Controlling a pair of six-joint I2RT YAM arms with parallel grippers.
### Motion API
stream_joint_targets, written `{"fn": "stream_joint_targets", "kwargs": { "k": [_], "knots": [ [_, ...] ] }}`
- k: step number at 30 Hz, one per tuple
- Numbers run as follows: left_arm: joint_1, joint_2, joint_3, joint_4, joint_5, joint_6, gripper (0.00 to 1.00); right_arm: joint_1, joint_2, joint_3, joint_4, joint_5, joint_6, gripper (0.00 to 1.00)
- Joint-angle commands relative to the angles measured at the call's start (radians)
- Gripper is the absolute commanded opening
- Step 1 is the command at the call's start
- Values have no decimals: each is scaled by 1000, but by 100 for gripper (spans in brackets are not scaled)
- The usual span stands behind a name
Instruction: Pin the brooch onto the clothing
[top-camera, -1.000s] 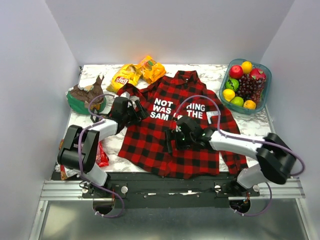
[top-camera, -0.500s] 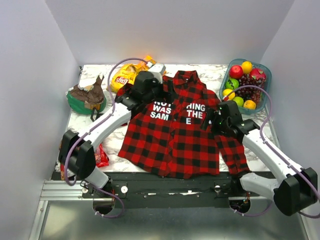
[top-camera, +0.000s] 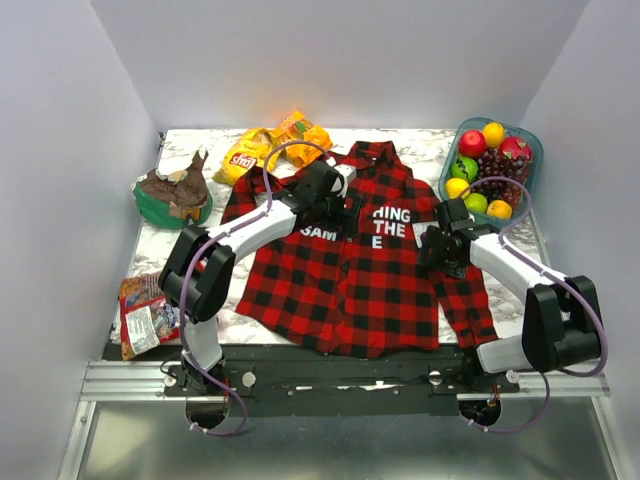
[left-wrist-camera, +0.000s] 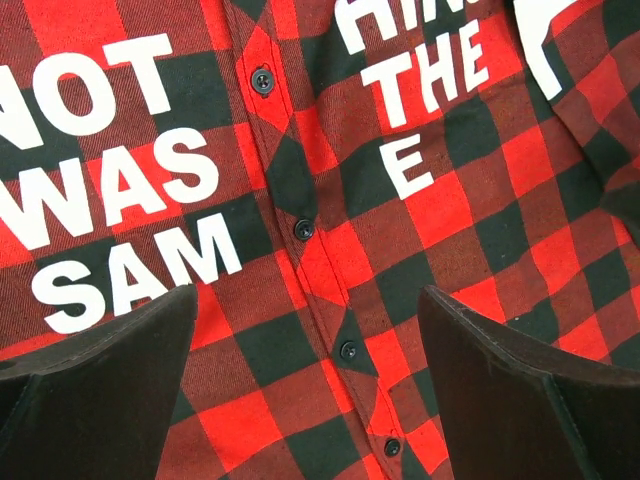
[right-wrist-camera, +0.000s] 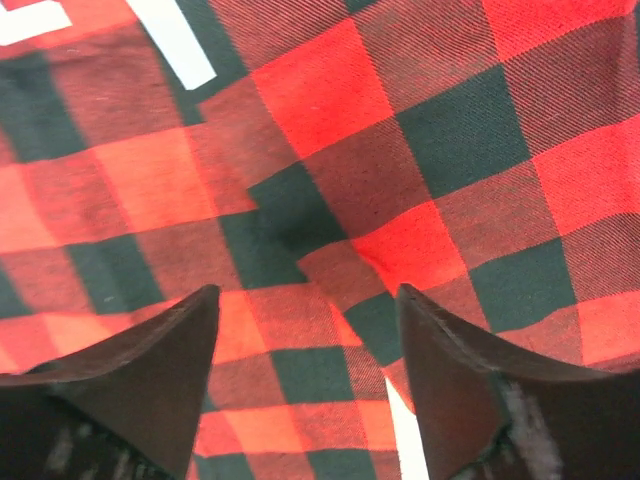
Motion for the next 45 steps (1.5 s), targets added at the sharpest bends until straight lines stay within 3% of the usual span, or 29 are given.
{"fn": "stream_joint_targets", "kwargs": {
  "k": [1, 12, 18, 25, 31, 39, 45],
  "knots": [
    [2, 23, 14, -11, 34, 20, 99, -14, 44, 27, 38, 20, -15, 72],
    [38, 68, 5, -19, -9, 31, 99, -14, 107, -2, 72, 17, -28, 50],
    [158, 106, -12, 19, 74, -24, 99, -14, 105, -13, 80, 12, -29, 31],
    [209, 154, -32, 48, 127, -66, 99, -14, 96, -13, 80, 14, -37, 1],
    [235, 187, -39, 38, 104, -61, 99, -16, 63, 11, 43, 52, -61, 1],
    [261, 187, -55, 36, 74, -54, 99, -23, -19, 89, -54, 274, -123, 1],
    [269, 197, -61, 27, 48, -41, 99, -66, 12, 178, -86, 425, -181, 1]
  ]
}}
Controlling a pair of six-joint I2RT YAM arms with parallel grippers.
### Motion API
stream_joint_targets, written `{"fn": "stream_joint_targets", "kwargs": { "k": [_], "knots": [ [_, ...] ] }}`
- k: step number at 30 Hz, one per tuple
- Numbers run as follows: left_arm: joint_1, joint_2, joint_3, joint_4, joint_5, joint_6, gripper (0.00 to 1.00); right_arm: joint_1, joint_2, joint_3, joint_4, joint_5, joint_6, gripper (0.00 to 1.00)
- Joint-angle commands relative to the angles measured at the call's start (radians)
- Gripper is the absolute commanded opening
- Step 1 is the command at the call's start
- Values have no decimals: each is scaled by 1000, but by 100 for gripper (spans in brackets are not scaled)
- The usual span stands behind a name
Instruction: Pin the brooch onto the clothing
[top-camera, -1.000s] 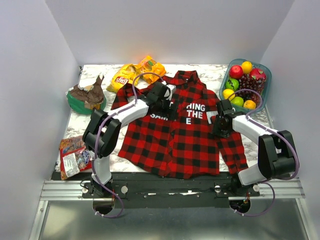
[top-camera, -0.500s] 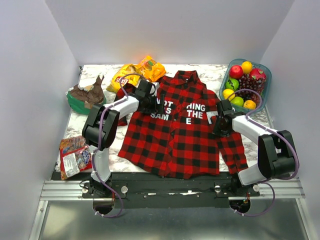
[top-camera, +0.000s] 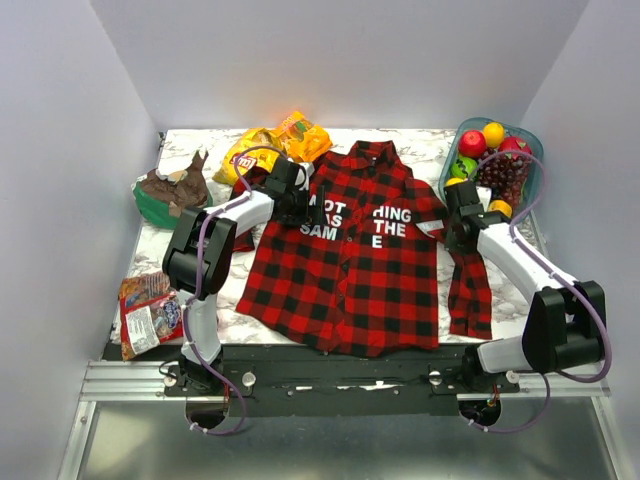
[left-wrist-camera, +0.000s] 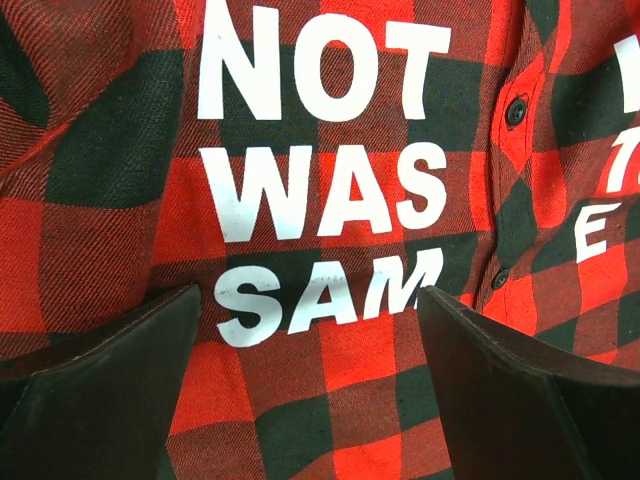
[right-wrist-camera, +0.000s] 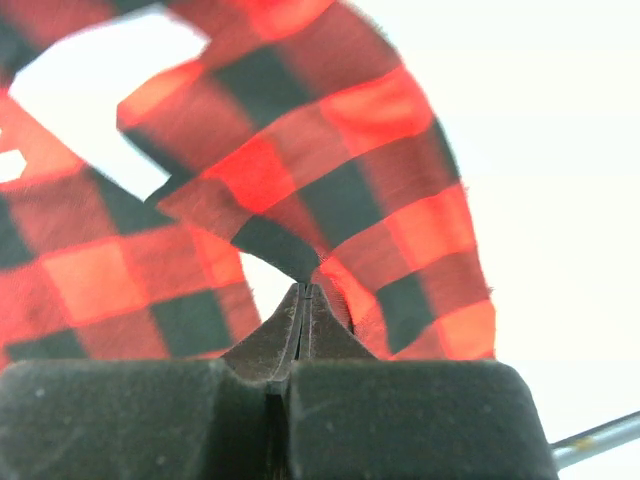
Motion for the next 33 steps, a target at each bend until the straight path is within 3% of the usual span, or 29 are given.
{"fn": "stream_joint_targets", "kwargs": {
  "k": [1, 10, 14, 15, 19, 21, 26, 33],
  "knots": [
    [22, 46, -36, -39, -51, 19, 99, -45, 19, 75, -52, 181, -63, 1],
    [35, 46, -47, -52, -95, 41, 99, -190, 37, 256, -56, 206, -163, 1],
    [35, 40, -38, -58, -90, 42, 99, -220, 40, 296, -72, 18, -253, 1],
    [35, 36, -35, -59, -93, 42, 99, -217, 33, 282, -75, -81, -249, 6],
    [38, 33, -18, -78, -146, 68, 99, -215, -39, 98, 1, -308, -160, 54],
    [44, 42, -12, -85, -162, 76, 99, -215, -69, -12, 28, -386, -108, 65],
    [50, 48, 16, -105, -184, 88, 99, -215, -101, -135, 10, -406, -25, 75],
    [50, -4, 33, -107, -169, 85, 99, -214, -165, -249, -26, -412, 110, 78]
  ]
}}
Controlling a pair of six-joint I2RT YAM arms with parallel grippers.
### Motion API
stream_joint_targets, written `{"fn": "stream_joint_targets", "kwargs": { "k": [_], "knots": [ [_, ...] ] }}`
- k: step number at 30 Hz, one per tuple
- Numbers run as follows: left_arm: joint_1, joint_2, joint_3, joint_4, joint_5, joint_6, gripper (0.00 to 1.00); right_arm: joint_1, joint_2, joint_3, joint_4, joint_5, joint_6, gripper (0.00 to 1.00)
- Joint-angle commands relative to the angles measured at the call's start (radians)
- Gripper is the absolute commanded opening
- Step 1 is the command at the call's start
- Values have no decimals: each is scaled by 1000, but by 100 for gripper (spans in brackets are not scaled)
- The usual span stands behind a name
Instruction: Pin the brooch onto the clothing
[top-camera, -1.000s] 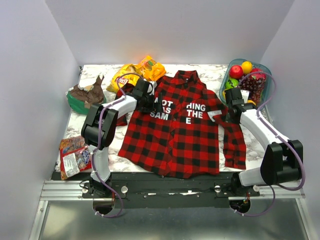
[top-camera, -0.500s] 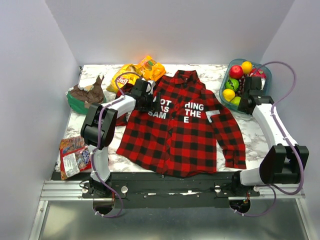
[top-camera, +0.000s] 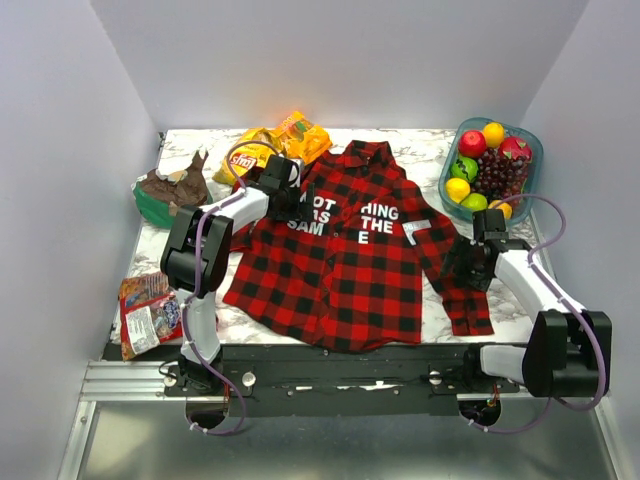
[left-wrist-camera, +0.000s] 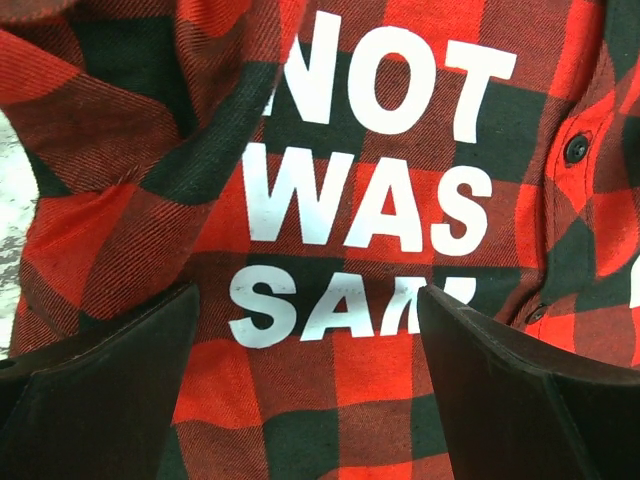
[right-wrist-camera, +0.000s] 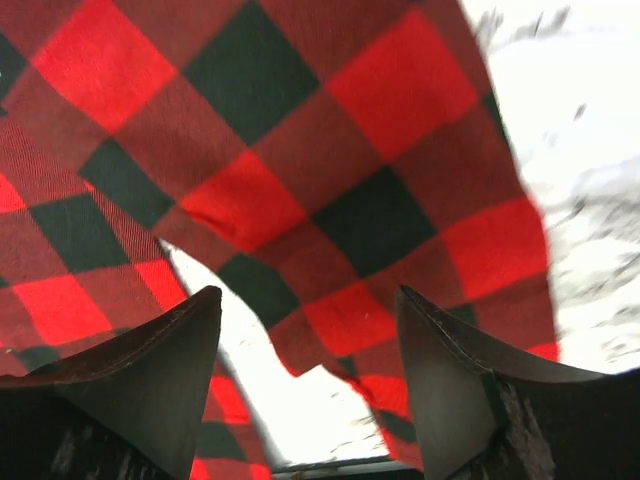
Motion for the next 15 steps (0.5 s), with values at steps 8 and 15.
{"fn": "stream_joint_targets", "kwargs": {
  "k": [8, 15],
  "knots": [
    [-10, -110, -10, -49, -94, 38, 99, 51, -79, -71, -48, 69, 156, 76],
    [-119, -176, -33, -32, -110, 73, 99, 114, -53, -103, -21, 70, 206, 74]
  ]
}}
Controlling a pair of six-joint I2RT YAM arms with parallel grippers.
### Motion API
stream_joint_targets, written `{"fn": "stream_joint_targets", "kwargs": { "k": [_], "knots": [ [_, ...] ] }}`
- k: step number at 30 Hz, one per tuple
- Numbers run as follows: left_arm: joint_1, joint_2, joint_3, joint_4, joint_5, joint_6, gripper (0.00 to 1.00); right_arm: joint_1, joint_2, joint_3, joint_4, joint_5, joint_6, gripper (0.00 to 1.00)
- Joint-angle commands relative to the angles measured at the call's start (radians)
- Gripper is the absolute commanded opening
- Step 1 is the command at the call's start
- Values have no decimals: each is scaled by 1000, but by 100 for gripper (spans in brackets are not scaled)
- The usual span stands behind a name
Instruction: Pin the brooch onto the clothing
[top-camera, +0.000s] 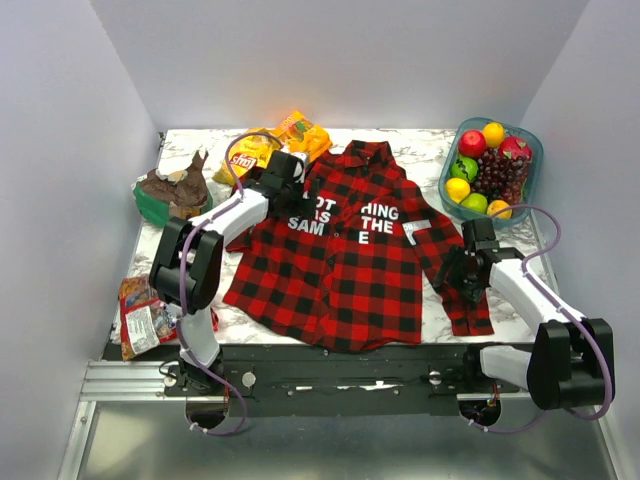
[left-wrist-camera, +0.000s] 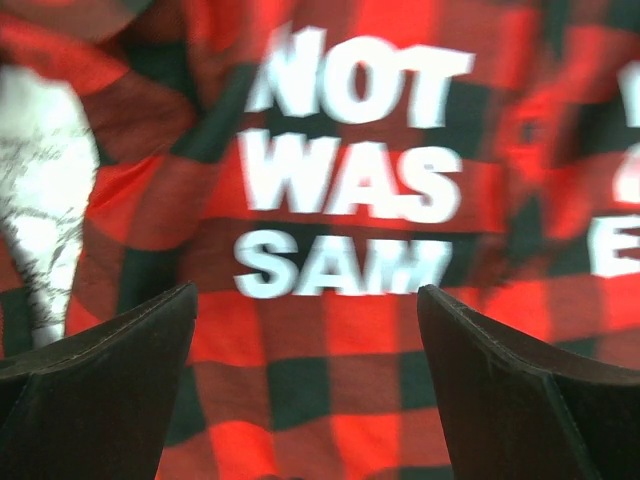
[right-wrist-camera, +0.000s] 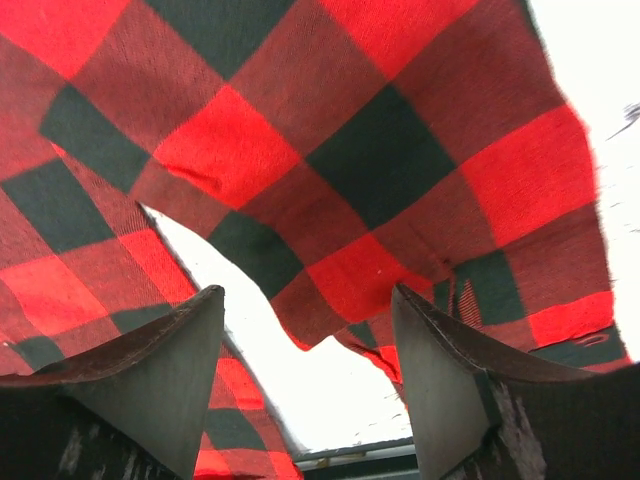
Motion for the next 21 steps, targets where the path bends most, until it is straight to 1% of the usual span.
{"fn": "stream_joint_targets", "kwargs": {
  "k": [1, 3, 6, 7, 8, 10, 11, 13, 14, 16, 17, 18, 19, 20, 21],
  "knots": [
    [-96, -54, -7, 8, -40, 57, 99, 48, 21, -25, 1, 38, 59, 74],
    [-144, -22, 21, -29, -45, 74, 99, 74, 38, -22, 2, 50, 76, 74],
    [-184, 26, 55, -71, -55, 95, 99, 94, 77, -22, 18, 53, 93, 73],
    [-201, 35, 61, -75, -86, 100, 99, 100, 95, -26, 27, 55, 96, 73],
    [-207, 44, 70, -87, -107, 110, 99, 106, 103, -29, 32, 56, 100, 72],
    [-216, 64, 73, -89, -115, 115, 99, 112, 113, -37, 47, 53, 105, 66],
    [-218, 71, 73, -84, -114, 115, 99, 114, 120, -43, 50, 53, 106, 60],
    [-221, 95, 76, -86, -114, 115, 99, 117, 120, -49, 61, 51, 106, 53],
    [-222, 107, 84, -90, -115, 117, 99, 116, 118, -51, 62, 51, 106, 45],
    [-224, 141, 95, -98, -115, 120, 98, 116, 115, -49, 65, 44, 100, 35],
    [-225, 150, 102, -104, -114, 121, 97, 116, 112, -48, 62, 42, 100, 25],
    [-225, 169, 104, -104, -117, 123, 97, 116, 98, -42, 62, 41, 96, 20],
    [-225, 176, 104, -104, -123, 124, 93, 116, 91, -39, 50, 41, 94, 16],
    [-224, 184, 107, -109, -129, 127, 91, 117, 77, -30, 42, 42, 93, 6],
    [-225, 198, 107, -110, -137, 132, 88, 117, 51, -8, 30, 45, 85, 2]
  ]
}}
